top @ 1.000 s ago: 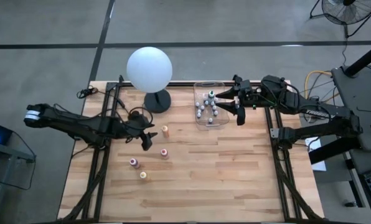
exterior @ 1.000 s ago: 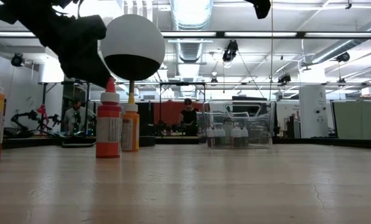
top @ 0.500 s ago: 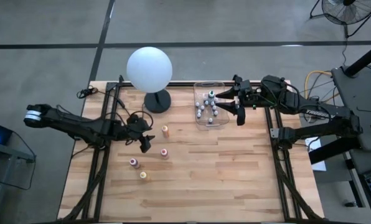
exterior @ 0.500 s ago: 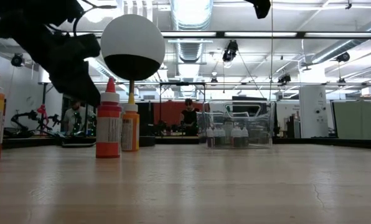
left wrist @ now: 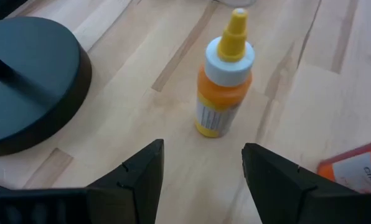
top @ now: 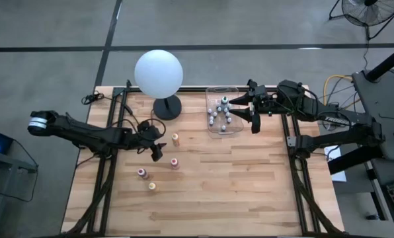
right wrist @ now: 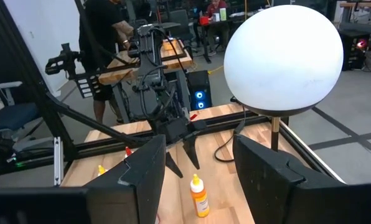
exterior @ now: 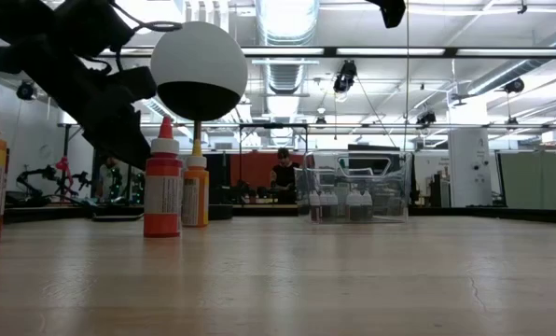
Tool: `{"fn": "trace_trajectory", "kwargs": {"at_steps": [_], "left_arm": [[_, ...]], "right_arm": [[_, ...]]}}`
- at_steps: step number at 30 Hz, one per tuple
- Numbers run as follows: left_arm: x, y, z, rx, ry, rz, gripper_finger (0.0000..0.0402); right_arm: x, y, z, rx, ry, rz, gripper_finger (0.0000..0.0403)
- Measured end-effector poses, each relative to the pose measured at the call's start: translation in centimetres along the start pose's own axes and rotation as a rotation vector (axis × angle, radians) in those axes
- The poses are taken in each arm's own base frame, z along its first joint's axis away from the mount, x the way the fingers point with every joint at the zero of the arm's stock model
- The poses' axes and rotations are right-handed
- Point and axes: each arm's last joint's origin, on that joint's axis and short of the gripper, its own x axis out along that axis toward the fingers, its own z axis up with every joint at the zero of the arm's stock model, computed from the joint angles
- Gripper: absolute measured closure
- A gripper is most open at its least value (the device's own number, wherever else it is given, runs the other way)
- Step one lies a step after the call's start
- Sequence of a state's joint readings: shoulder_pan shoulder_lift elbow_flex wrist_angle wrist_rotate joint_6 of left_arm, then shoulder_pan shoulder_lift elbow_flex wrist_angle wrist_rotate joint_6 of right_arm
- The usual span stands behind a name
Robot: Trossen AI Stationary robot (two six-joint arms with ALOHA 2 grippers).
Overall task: Pick & Place food coloring
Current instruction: Put the large yellow food coloring bottle into the transparent bin
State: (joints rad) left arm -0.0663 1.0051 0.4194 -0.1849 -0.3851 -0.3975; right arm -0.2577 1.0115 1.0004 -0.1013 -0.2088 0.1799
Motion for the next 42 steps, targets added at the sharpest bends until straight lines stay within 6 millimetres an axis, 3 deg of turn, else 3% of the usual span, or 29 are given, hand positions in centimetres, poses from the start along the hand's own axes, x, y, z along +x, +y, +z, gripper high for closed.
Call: {"fn": "trace_trajectory", "kwargs": {"at_steps": [27,42], "left_arm": [[5.0,-1.9,0.0,0.024,-0.045,-0.059,0.0213],[7.9,-2.8,1.6,0.036,-0.02,-0.017,0.0213]], "right_arm": [[0.0,-0.1,-0.5,-0.017,0.045,-0.008,0.0225],[0.0,-0.1,-0.7,-0.021,0.068,-0.012,0.0225]]}}
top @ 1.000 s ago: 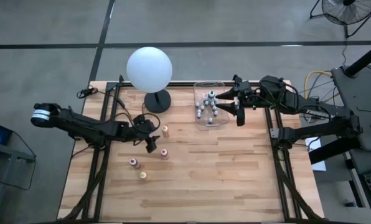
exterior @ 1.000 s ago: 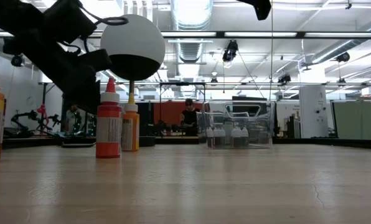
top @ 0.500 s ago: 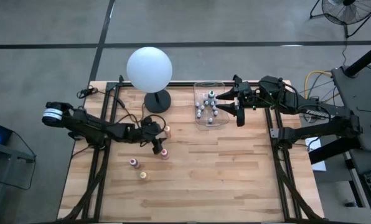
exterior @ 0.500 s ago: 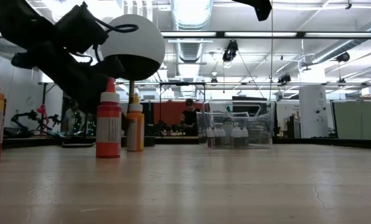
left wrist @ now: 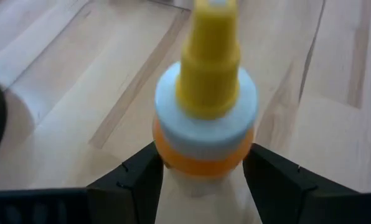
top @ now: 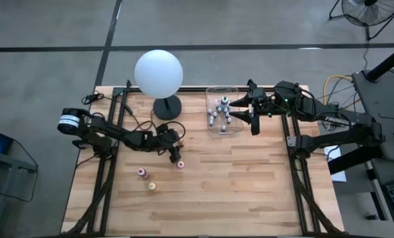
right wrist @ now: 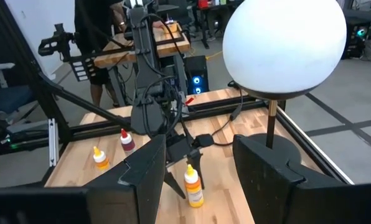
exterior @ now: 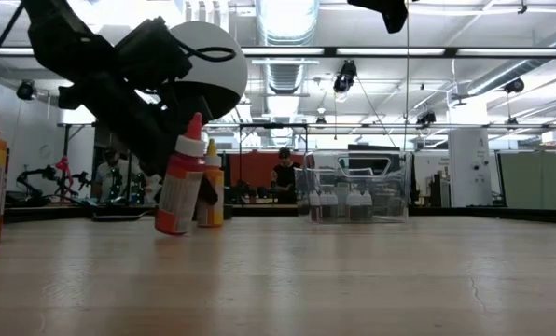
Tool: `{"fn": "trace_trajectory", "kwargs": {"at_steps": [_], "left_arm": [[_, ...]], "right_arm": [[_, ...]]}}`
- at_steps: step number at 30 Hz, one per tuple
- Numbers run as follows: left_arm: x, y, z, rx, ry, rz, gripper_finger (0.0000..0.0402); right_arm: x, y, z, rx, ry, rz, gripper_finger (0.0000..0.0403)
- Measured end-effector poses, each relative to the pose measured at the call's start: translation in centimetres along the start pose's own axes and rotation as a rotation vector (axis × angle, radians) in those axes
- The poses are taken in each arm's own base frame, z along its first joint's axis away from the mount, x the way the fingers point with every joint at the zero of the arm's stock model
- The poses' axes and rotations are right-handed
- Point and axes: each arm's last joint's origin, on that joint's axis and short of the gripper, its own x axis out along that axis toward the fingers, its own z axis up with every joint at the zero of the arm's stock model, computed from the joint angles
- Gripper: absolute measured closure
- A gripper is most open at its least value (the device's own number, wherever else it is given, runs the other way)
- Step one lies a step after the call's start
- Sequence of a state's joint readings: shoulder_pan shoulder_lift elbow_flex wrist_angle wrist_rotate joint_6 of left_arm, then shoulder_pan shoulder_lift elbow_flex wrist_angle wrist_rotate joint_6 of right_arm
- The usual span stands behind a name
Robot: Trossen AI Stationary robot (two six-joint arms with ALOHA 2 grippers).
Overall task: Pick & Place food coloring
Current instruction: Put the large yellow food coloring bottle into the transparent bin
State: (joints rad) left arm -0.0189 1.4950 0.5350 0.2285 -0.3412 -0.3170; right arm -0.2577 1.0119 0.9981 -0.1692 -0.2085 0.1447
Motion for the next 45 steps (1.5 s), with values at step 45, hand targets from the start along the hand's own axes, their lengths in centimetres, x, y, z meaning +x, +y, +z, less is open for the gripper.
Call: {"fn": "trace_trajectory", "kwargs": {"at_steps": [45], "left_arm": [[-0.12,-0.23,0.51,-0.085,-0.028,-0.065,0.0293]], "right_arm": [[0.0,-0.02,-0.13,-0.022,0.013,-0.002,0.0266]]}}
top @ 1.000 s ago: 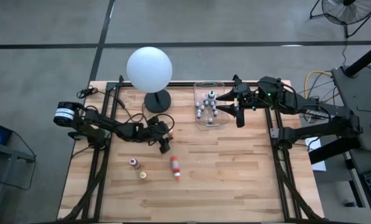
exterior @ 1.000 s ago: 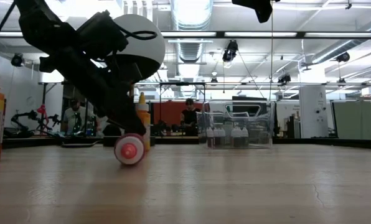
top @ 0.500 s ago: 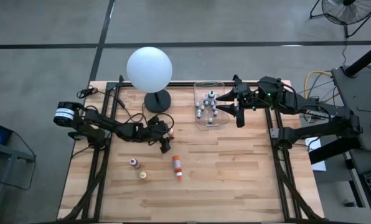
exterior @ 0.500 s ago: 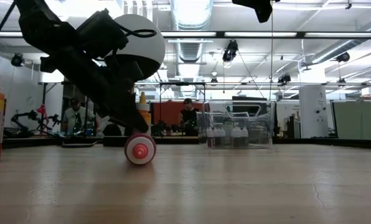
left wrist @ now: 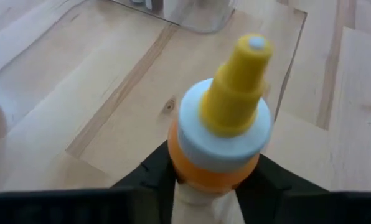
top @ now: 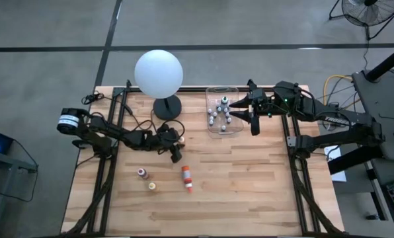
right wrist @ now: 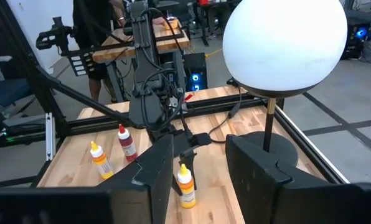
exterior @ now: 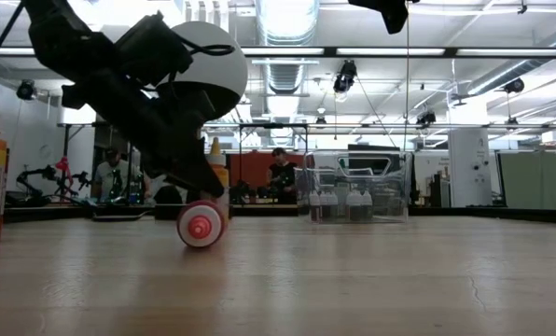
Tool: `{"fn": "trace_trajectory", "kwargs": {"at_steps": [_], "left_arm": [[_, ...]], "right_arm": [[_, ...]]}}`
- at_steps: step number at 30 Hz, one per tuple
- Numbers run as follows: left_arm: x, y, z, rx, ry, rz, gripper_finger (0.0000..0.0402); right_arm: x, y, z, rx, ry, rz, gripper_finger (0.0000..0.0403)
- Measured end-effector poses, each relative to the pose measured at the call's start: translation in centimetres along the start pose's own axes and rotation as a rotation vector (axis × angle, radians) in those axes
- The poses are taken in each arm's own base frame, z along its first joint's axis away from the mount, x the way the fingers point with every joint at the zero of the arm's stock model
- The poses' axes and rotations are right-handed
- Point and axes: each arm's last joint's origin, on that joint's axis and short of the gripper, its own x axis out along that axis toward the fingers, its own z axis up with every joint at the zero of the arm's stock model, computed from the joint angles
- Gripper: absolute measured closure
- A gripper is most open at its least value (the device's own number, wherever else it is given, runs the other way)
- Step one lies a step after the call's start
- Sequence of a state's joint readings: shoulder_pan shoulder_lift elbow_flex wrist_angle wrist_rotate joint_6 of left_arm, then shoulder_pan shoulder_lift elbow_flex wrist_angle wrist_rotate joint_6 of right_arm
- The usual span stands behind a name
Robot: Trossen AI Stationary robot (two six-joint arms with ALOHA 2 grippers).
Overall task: Pick & Place food coloring
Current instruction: Put the large yellow food coloring bottle into the transparent bin
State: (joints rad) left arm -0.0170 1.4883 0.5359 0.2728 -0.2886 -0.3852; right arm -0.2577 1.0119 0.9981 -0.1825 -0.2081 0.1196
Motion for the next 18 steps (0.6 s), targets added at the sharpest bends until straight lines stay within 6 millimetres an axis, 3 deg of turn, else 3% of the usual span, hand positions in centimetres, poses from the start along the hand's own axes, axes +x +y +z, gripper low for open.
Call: {"fn": "trace_trajectory", "kwargs": {"at_steps": [4,9,18], "left_arm": [[-0.1,-0.4,0.7,-0.013,-0.008,-0.023,0.0321],[-0.8,-1.2,3.2,0.012,-0.031,-0.035,0.0322],[-2.9,-3.2,9.1,0.097,0.028,-0.085,0.0322]], "right_arm": [[0.0,0.0,0.0,0.0,-0.001,0.0,0.0271],[0.0,0.0,0.0,0.001,-0.001,0.002,0.0265],[-0.1,0.2,0.4,0.006,-0.023,0.016,0.0188]]}}
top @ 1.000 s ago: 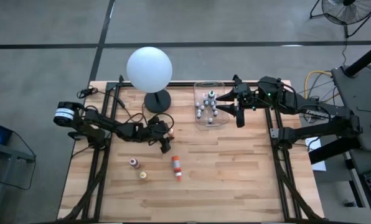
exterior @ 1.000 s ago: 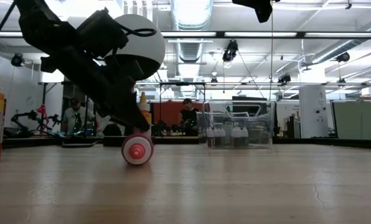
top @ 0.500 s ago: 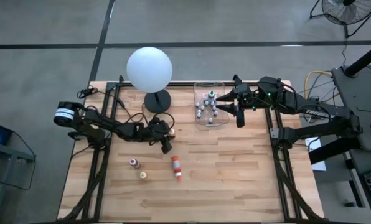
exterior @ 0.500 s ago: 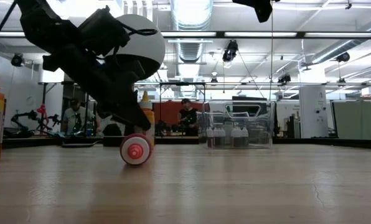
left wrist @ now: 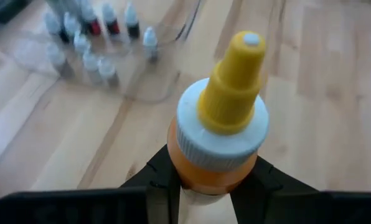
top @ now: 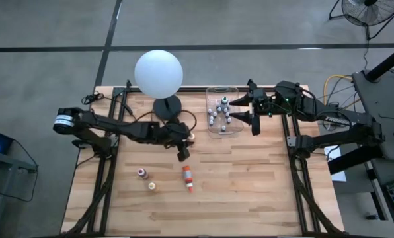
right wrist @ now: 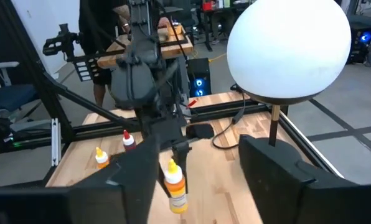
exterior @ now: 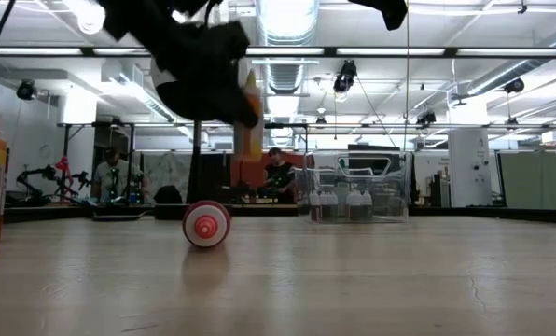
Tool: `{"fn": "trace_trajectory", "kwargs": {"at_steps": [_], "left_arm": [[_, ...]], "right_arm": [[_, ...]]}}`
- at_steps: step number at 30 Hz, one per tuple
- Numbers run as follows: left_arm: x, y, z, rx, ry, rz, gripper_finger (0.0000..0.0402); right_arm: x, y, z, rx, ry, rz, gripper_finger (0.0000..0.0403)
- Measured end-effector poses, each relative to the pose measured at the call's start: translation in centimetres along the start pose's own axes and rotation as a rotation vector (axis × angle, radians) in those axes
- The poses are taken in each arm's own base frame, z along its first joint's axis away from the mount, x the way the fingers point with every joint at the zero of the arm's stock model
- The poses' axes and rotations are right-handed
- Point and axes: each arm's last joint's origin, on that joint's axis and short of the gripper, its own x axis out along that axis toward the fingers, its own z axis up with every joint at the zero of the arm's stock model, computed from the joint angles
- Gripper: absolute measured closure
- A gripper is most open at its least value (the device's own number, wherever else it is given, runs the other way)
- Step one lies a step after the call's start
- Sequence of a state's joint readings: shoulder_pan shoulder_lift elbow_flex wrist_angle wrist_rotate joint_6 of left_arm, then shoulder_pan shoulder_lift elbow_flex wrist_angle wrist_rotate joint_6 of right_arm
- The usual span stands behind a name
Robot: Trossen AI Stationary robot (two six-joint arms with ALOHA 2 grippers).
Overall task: Pick & Place food coloring
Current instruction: Put the large yellow food coloring bottle into the transparent bin
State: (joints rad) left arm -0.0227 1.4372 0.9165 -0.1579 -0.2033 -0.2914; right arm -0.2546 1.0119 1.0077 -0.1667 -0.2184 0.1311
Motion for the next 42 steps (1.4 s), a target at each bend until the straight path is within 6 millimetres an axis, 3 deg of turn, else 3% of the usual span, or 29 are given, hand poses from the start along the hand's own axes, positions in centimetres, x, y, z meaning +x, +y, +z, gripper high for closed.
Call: {"fn": "trace_trajectory", "kwargs": {"at_steps": [8,17,23,35,42], "left_arm": [[-2.9,-1.0,5.3,-0.003,-0.02,-0.008,0.0322],[-5.8,-1.6,9.3,-0.014,-0.08,-0.028,0.0322],[-7.5,-2.8,10.7,-0.001,-0.112,-0.067,0.0325],[-10.3,-6.5,11.3,0.045,-0.174,-0.114,0.0329],[-11.7,-7.9,11.1,0.068,-0.177,-0.11,0.0329]], "right_arm": [[0.0,0.0,0.0,0.004,-0.002,0.001,0.0126],[0.2,1.0,0.2,-0.01,-0.018,0.091,0.0119],[1.8,2.6,0.7,0.014,0.0,0.165,0.0126],[7.7,6.6,4.7,-0.045,0.072,0.251,0.0144],[11.5,8.3,4.3,-0.059,0.146,0.288,0.0149]]}}
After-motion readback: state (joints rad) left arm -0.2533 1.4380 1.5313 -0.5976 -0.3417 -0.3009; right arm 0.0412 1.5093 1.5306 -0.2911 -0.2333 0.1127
